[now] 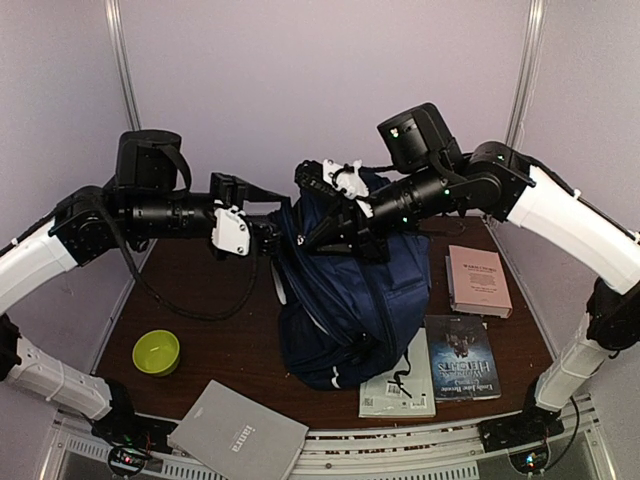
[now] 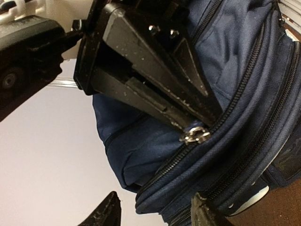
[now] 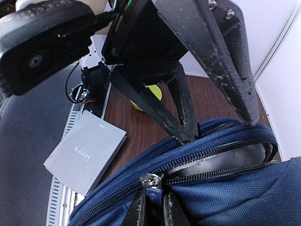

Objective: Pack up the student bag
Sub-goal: Unzip the second largest pocket of the student bag.

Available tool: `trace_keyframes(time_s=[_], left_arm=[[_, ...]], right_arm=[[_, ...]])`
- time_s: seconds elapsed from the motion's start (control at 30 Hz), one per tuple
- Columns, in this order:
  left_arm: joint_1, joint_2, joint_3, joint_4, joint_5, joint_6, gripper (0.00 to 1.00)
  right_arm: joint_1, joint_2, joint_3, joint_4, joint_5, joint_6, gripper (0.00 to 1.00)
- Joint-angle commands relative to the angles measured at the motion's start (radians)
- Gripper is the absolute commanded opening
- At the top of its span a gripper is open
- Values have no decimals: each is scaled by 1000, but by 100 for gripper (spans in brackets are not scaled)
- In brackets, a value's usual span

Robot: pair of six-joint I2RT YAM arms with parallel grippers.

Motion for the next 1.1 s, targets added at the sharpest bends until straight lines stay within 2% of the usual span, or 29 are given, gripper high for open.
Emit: trace_keyframes(time_s=[0.0, 0.13, 0.23, 0.37, 0.43, 0.53, 0.63, 0.73, 0.83, 1.07], left_arm=[[-27, 55, 33, -47, -160, 79, 56], [-54, 78, 46, -54, -167, 107, 58], [-64, 86, 57, -97, -135, 114, 56], [-68, 104, 50, -133, -170, 112, 52], [-69, 112, 50, -147, -172, 109, 45], [-73, 122, 51, -159, -155, 107, 28], [-78, 124, 40, -159, -151, 84, 0], [-78, 108, 4, -116, -211, 19, 0], [-70, 101, -23, 20, -288, -84, 0], [-13, 107, 38, 194, -477, -271, 0]], right_arm=[[40, 29, 13, -90, -24, -10, 0], [53, 34, 24, -98, -22, -16, 0], [55, 30, 23, -98, -23, -19, 0], [56, 15, 10, -77, -28, -18, 0], [56, 12, 10, -73, -30, -19, 0], [56, 14, 12, -72, -23, -22, 0], [56, 10, 12, -75, -8, -24, 0], [55, -8, -8, -74, 34, -18, 0], [56, -40, -46, -44, 111, 24, 0], [55, -109, -94, -69, 329, 159, 0]])
